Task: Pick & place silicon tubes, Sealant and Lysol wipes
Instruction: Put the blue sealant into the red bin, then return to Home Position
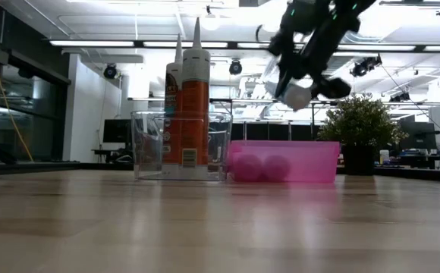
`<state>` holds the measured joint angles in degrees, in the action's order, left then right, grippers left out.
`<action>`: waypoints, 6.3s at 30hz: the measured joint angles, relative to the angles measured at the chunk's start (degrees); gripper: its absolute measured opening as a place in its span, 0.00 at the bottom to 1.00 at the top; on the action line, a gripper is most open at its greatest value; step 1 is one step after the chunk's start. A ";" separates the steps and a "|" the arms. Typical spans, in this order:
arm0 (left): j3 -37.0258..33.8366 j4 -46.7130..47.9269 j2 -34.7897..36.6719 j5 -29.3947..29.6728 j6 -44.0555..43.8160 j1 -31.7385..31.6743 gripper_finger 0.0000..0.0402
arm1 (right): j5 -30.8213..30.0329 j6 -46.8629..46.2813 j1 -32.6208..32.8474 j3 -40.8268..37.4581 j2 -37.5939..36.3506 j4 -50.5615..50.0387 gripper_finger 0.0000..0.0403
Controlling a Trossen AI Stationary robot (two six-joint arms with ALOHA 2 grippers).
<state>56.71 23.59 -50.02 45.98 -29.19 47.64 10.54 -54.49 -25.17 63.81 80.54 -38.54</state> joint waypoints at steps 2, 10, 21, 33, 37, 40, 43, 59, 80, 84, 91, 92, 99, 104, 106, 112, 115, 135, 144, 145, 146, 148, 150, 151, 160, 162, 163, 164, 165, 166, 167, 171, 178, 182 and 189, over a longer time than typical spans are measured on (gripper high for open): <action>0.00 0.00 0.01 0.00 0.00 0.01 0.64 | 2.28 0.79 -1.57 0.00 2.78 0.27 0.52; 0.00 0.00 0.01 0.02 0.01 0.00 0.64 | 5.74 1.46 -2.71 -0.02 12.03 -0.31 0.52; 0.00 0.04 0.02 0.07 -1.09 0.02 0.64 | 6.63 1.99 -0.72 -0.02 17.29 -5.20 0.52; 0.00 0.09 0.00 0.07 -1.13 0.01 0.64 | 6.42 1.04 -0.68 0.03 17.28 -5.32 0.73; 0.00 0.09 0.02 -0.02 -1.17 0.00 0.64 | 7.01 1.94 -0.55 0.04 17.27 -4.88 0.73; 0.00 0.11 0.01 -0.04 -1.27 0.00 0.64 | 7.41 2.59 -0.52 0.04 16.35 -4.64 0.71; 0.00 0.13 0.02 -0.04 -1.25 0.00 0.64 | 7.21 3.71 -0.32 0.04 13.68 -4.16 0.69; 0.00 2.61 2.68 0.93 0.42 0.02 0.64 | -15.50 13.00 19.17 0.04 -13.77 0.03 0.43; -1.25 5.07 7.79 9.25 7.96 -2.09 0.01 | -45.03 16.94 51.67 -0.02 -20.53 -1.25 0.00; -5.22 2.99 11.88 5.78 8.32 -5.75 0.00 | -50.95 14.15 55.01 -0.02 -22.05 -4.75 0.00; -18.38 -9.91 20.18 -2.32 9.55 -13.23 0.00 | -59.55 11.56 60.90 -2.60 -26.78 -5.41 0.00; -20.55 -11.94 21.69 -3.18 9.51 -14.10 0.00 | -60.69 10.84 61.77 -4.23 -28.00 -4.29 0.00; -28.52 -17.25 30.60 -9.82 11.63 -18.77 0.00 | -66.29 9.52 65.75 -22.57 -39.27 12.70 0.00; -31.86 -13.03 36.86 -11.14 13.30 -21.40 0.00 | -69.82 8.97 65.80 -38.52 -49.24 28.13 0.00; -33.36 -14.18 39.86 -13.77 13.32 -22.69 0.00 | -70.09 11.59 65.78 -43.68 -52.96 35.96 0.00; -40.14 -21.70 48.05 -20.72 13.92 -26.53 0.00 | -70.02 27.37 64.62 -54.69 -60.29 60.73 0.00; -44.41 -26.61 49.81 -24.54 12.67 -28.59 0.00 | -67.84 34.84 63.70 -58.74 -62.04 71.41 0.00; -55.87 -36.38 49.44 -38.80 5.17 -44.98 0.00 | -41.64 35.37 40.14 -62.88 -62.69 70.79 0.00; -55.95 -32.06 49.42 -43.58 6.27 -49.59 0.00 | -24.92 27.44 29.02 -62.88 -62.68 56.70 0.00; -55.95 -32.02 49.40 -43.46 6.37 -49.57 0.00 | -23.63 27.49 28.19 -62.88 -62.68 56.74 0.00; -55.97 -32.04 49.40 -43.03 6.49 -49.53 0.00 | -22.73 27.64 27.46 -62.88 -62.70 56.76 0.00; -55.98 -31.65 49.42 -42.24 6.83 -49.53 0.00 | -21.11 29.64 26.17 -62.88 -62.68 56.58 0.00; -56.00 -30.45 49.40 -41.51 6.86 -49.53 0.00 | -19.59 32.81 25.19 -62.88 -62.68 56.16 0.00; -56.00 -30.24 49.38 -41.40 6.85 -49.53 0.00 | -18.82 34.35 24.82 -62.88 -62.68 56.01 0.00; -56.04 -29.33 49.40 -39.53 6.86 -49.51 0.00 | -14.16 39.82 23.89 -62.86 -62.68 48.06 0.00; -56.04 -29.41 49.40 -37.89 6.85 -49.51 0.00 | -13.67 40.24 23.89 -62.86 -62.68 46.71 0.00; -56.04 -29.40 49.40 -37.48 6.85 -49.51 0.00 | -13.15 40.61 23.89 -62.86 -62.68 45.94 0.00; -56.04 -29.40 49.40 -37.07 6.86 -49.51 0.00 | -12.57 41.12 23.89 -62.86 -62.66 45.31 0.00; -56.04 -29.40 49.40 -36.84 6.85 -49.51 0.00 | -11.76 41.41 23.89 -62.86 -62.68 44.71 0.00; -56.04 -29.41 49.40 -36.83 6.86 -49.51 0.00 | -11.01 41.49 23.89 -62.86 -62.68 44.31 0.00; -56.04 -29.40 49.40 -36.83 6.86 -49.51 0.00 | -10.31 41.47 23.89 -62.86 -62.68 43.96 0.00; -56.04 -29.40 49.40 -36.84 6.86 -49.51 0.00 | -8.36 41.54 23.91 -62.86 -62.65 42.25 0.00; -56.04 -27.92 49.40 -37.13 6.84 -49.51 0.00 | -8.17 41.54 23.91 -62.84 -62.63 39.85 0.00; -56.04 -26.24 49.40 -37.67 6.84 -49.51 0.00 | -8.57 41.54 23.91 -62.84 -62.63 40.00 0.00; -56.04 -25.97 49.42 -37.57 6.84 -49.51 0.00 | -8.97 41.54 23.93 -62.84 -62.63 40.02 0.00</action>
<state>0.67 -2.37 -0.60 8.40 -22.35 -1.87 1.56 -12.95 -1.23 0.97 17.91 1.48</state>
